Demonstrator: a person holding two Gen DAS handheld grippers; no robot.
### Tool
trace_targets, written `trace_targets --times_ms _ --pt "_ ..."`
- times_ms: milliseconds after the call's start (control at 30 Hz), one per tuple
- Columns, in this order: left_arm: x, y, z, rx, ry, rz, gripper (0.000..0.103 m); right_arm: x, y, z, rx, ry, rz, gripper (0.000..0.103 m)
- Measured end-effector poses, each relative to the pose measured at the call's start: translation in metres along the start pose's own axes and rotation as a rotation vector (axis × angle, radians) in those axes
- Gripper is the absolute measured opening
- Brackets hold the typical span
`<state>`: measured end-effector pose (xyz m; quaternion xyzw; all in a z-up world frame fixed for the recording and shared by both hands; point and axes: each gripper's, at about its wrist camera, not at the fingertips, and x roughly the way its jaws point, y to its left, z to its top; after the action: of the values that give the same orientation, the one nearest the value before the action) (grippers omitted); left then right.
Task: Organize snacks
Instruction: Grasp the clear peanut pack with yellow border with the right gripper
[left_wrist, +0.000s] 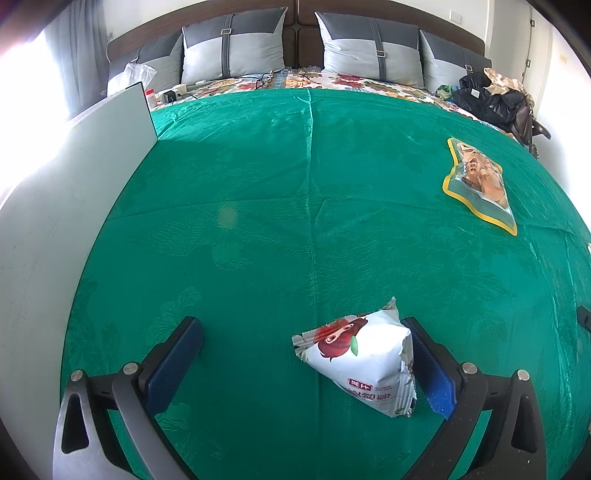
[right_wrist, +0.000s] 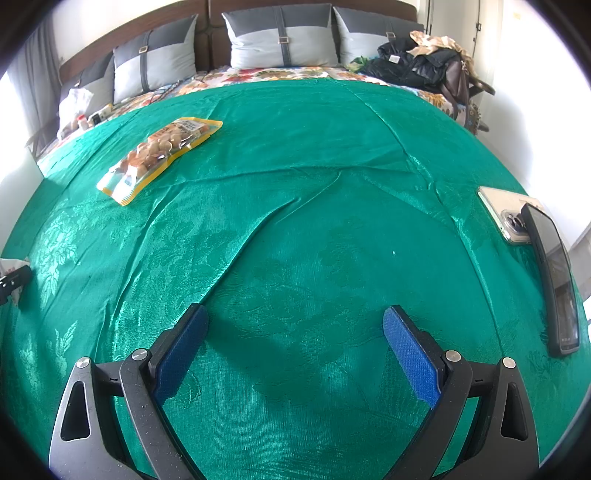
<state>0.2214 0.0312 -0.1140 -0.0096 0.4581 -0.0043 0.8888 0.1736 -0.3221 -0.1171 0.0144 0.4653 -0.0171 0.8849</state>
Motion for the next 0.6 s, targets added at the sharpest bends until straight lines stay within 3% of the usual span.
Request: trace_targets --times_ms 100,200,300,400,600 --pt "0.0 0.0 0.0 0.0 0.0 0.001 0.103 0.002 0.002 0.003 -0.004 0.014 0.0 0.097" --pt "0.0 0.001 0.0 0.0 0.0 0.001 0.103 0.007 0.007 0.03 -0.009 0.084 0.013 0.094" --pt "0.0 0.001 0.0 0.0 0.0 0.001 0.103 0.007 0.02 0.073 0.084 0.055 0.122 0.095" --pt "0.0 0.001 0.0 0.0 0.0 0.001 0.103 0.031 0.039 0.121 0.23 0.105 0.242 0.095" --pt "0.0 0.0 0.0 0.0 0.0 0.001 0.103 0.099 0.094 0.171 0.34 0.253 0.279 0.095"
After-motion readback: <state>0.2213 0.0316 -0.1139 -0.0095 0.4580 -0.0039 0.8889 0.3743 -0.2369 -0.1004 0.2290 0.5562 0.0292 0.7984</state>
